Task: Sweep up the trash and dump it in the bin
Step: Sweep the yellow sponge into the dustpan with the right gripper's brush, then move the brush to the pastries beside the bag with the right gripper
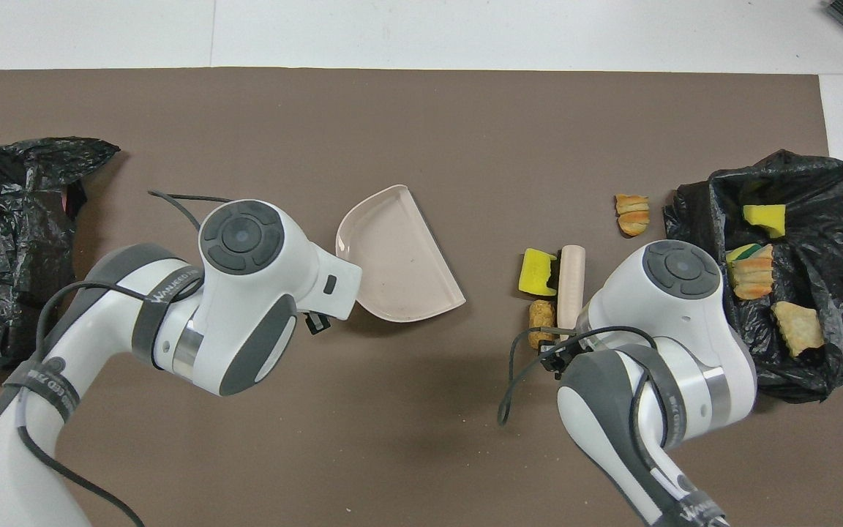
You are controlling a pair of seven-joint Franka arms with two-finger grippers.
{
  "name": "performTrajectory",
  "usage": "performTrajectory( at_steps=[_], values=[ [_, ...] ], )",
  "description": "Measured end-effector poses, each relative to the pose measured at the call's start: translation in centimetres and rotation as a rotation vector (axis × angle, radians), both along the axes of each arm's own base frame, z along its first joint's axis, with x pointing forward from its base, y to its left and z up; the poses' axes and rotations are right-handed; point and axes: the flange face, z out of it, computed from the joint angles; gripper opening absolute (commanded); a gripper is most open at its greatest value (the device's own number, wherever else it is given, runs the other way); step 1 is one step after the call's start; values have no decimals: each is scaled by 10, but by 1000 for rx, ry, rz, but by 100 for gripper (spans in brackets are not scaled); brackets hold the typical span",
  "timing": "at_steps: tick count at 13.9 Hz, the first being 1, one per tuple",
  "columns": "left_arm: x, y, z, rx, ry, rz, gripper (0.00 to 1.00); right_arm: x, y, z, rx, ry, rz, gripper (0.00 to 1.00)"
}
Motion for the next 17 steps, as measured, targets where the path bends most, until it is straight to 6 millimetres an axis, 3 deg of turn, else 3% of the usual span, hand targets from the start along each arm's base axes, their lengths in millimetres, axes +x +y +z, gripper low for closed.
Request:
performTrajectory(
  at_steps=[3,7,12,17],
  values=[
    [-22,-24,4,25,-15,-76,0,-9,22,-4,28,12,80,0],
    [-42,-34,-9,45,8,-117,0,-23,65,-11,130,46,65,0],
    [-42,-29,-9,51,6,-130,0,-30,99,3,171,31,70,0],
    [-31,-17,-11,21,-32,-249,0,-48,162,26,204,-12,176,0]
  ],
)
